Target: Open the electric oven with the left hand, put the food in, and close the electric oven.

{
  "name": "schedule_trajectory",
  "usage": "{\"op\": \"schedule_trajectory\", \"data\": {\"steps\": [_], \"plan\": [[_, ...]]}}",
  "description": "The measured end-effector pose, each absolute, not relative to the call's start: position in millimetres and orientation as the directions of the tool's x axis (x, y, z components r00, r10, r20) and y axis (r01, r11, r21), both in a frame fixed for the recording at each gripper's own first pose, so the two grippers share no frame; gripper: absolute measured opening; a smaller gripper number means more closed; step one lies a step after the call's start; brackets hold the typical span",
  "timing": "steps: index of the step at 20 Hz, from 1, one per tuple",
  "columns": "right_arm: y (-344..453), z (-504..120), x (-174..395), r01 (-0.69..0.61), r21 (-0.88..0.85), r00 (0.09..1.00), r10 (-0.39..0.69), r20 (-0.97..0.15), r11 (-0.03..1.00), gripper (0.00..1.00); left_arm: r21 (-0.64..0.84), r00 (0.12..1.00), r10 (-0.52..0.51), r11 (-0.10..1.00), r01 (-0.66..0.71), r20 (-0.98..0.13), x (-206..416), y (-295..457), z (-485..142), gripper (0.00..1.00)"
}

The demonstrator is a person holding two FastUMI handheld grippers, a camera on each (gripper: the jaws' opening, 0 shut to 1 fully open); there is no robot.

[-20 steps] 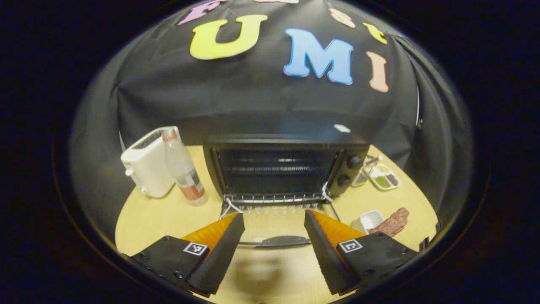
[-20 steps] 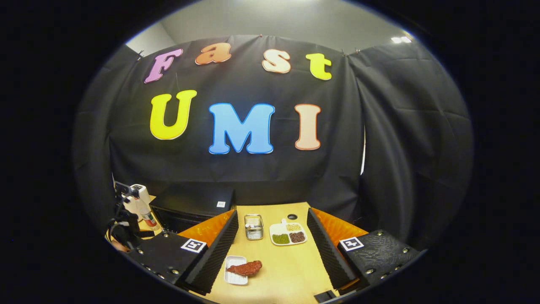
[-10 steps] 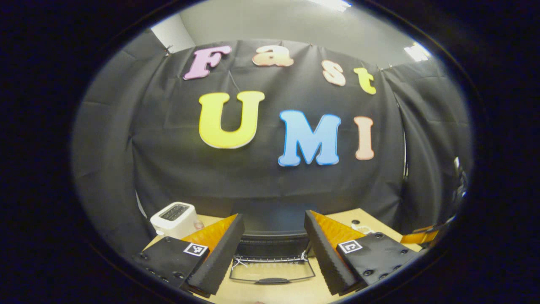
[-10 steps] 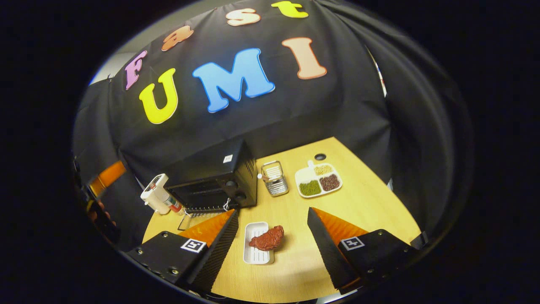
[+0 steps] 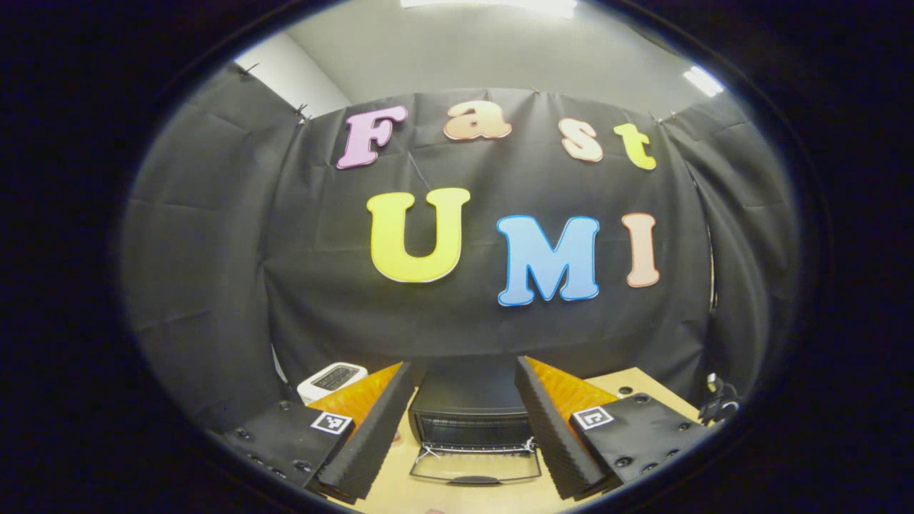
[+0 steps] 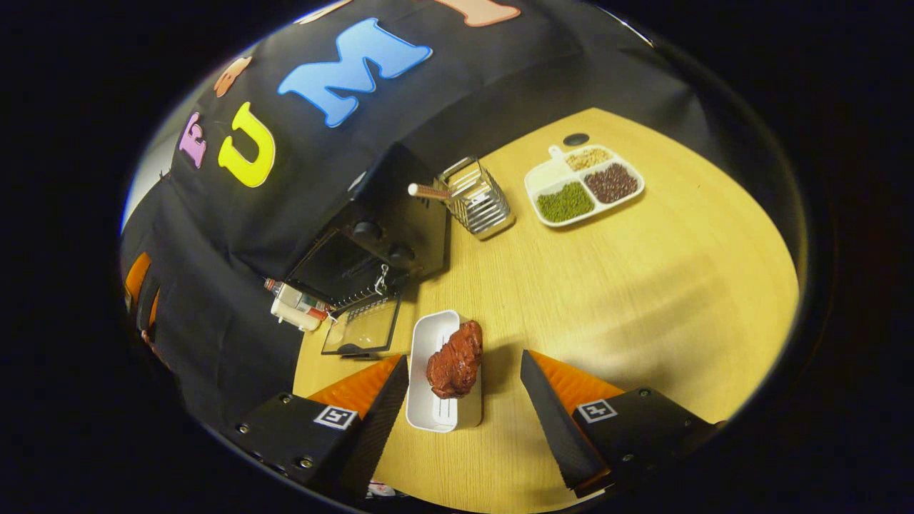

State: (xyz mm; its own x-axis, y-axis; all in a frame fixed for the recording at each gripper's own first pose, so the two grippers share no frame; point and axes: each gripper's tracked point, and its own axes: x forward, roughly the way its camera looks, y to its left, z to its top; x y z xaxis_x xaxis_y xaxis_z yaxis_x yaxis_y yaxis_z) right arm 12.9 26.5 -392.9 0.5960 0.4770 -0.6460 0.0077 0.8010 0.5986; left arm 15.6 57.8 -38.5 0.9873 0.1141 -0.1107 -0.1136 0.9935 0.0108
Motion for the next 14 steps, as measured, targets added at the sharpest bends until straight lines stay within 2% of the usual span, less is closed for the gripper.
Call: {"op": "schedule_trajectory", "data": {"steps": [2, 3, 5, 6, 7, 9, 10, 11, 14], "plan": [[29.9, -410.1, 18.0, 0.016, 0.62, 0.568, 0.503, -0.652, 0.785, 0.96, -0.01, 0.979, 0.158, 0.987, -0.161, -0.127, 11.1, 63.1, -41.0, 1.0], [28.0, -419.6, 18.5, 0.035, 0.613, 0.552, 0.496, -0.67, 0.789, 0.9, -0.012, 0.975, 0.177, 0.984, -0.18, -0.133, 10.4, 65.0, -42.8, 0.96], [33.3, -425.3, 19.6, 0.068, 0.669, 0.523, 0.544, -0.656, 0.74, 0.76, -0.007, 0.968, 0.2, 0.979, -0.203, -0.155, 4.2, 70.2, -48.2, 0.96], [37.2, -416.4, 21.6, 0.088, 0.712, 0.53, 0.573, -0.626, 0.697, 0.76, 0.0, 0.965, 0.204, 0.978, -0.207, -0.164, 1.6, 71.3, -50.8, 0.96], [38.2, -413.5, 27.0, 0.104, 0.733, 0.551, 0.575, -0.605, 0.672, 0.47, 0.008, 0.963, 0.208, 0.978, -0.209, -0.17, 0.5, 72.8, -51.9, 1.0], [40.3, -410.0, 28.7, 0.103, 0.762, 0.557, 0.597, -0.577, 0.64, 0.23, 0.02, 0.962, 0.207, 0.978, -0.207, -0.177, 3.1, 74.2, -53.5, 0.96], [43.9, -406.4, 29.9, 0.112, 0.771, 0.569, 0.596, -0.567, 0.627, 0.22, 0.019, 0.963, 0.199, 0.98, -0.199, -0.182, 4.7, 72.2, -55.2, 0.97], [40.3, -406.7, 32.5, 0.118, 0.769, 0.567, 0.593, -0.572, 0.629, 0.1, 0.016, 0.965, 0.185, 0.983, -0.185, -0.186, 7.3, 71.3, -56.4, 0.97], [40.0, -400.4, 30.3, 0.137, 0.768, 0.58, 0.577, -0.574, 0.626, 0.1, 0.007, 0.969, 0.16, 0.987, -0.162, -0.189, 15.7, 75.4, -57.0, 0.98]]}}
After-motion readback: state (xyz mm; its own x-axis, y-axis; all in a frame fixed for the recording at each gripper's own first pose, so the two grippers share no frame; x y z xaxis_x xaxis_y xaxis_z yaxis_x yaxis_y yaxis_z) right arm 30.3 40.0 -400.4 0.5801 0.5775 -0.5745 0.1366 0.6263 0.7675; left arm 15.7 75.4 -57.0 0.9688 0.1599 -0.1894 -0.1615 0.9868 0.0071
